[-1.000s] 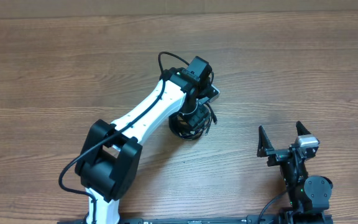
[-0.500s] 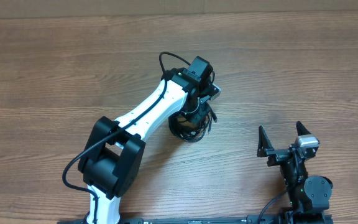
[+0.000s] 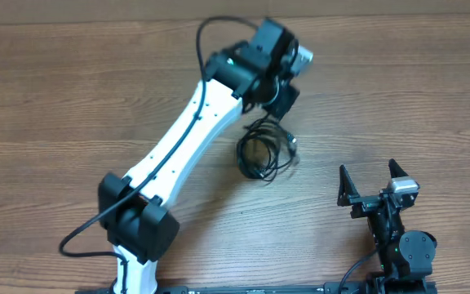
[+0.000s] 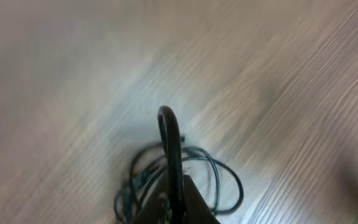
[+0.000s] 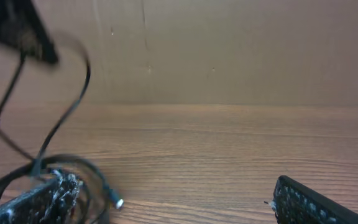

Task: Untangle cables
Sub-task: 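Lift the held cable high with the left gripper, pulling it free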

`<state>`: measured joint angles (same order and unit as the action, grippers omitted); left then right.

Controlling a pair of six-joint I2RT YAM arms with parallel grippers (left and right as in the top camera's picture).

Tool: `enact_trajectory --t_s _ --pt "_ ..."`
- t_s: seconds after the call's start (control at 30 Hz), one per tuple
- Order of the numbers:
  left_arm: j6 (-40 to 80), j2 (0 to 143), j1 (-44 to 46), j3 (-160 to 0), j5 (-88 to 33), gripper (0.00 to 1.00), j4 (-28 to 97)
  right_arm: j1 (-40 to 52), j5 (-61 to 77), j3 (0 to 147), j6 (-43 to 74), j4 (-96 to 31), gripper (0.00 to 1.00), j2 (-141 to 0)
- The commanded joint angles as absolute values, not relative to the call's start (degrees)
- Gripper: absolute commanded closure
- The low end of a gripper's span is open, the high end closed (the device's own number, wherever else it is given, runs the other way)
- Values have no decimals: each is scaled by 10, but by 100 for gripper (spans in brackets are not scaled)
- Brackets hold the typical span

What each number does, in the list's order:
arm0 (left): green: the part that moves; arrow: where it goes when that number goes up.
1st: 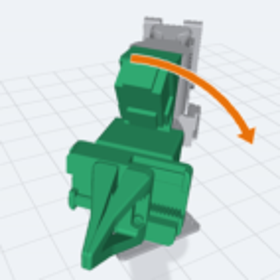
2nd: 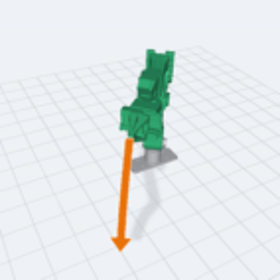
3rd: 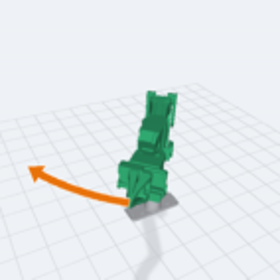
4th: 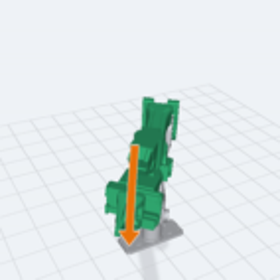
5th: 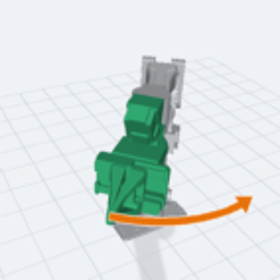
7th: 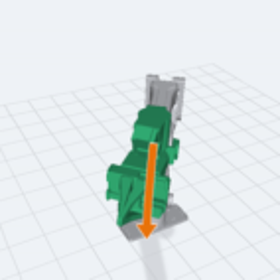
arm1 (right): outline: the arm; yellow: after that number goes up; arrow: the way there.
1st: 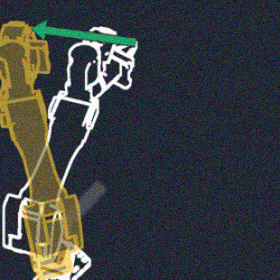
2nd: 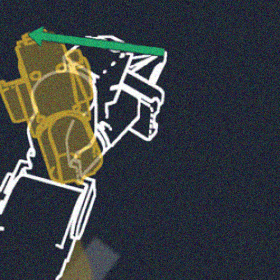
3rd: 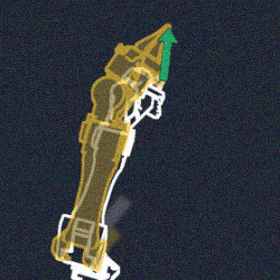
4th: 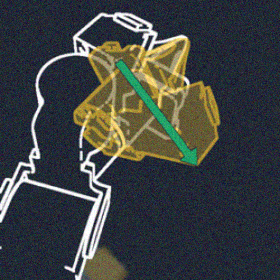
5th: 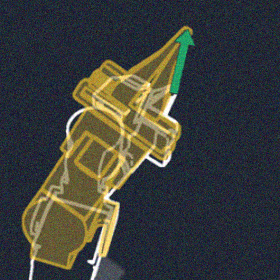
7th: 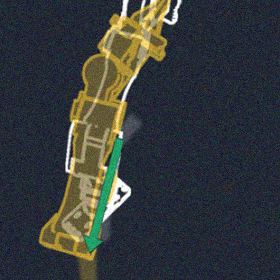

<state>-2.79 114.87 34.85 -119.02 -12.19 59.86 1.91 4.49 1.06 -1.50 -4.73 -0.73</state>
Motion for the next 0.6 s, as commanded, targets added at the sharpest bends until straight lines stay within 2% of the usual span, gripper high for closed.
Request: enact_trajectory --t_s 0.0,0.33,0.57 --pt "-6 1105 348 -1263 -140 96 598 22 46 5 -16 -46 0 -2" --pt "-6 1069 327 -1354 -140 96 595 22 46 5 -16 -46 0 -2" --pt "77 1033 308 -1365 -176 96 522 22 46 5 -16 -46 0 -2"
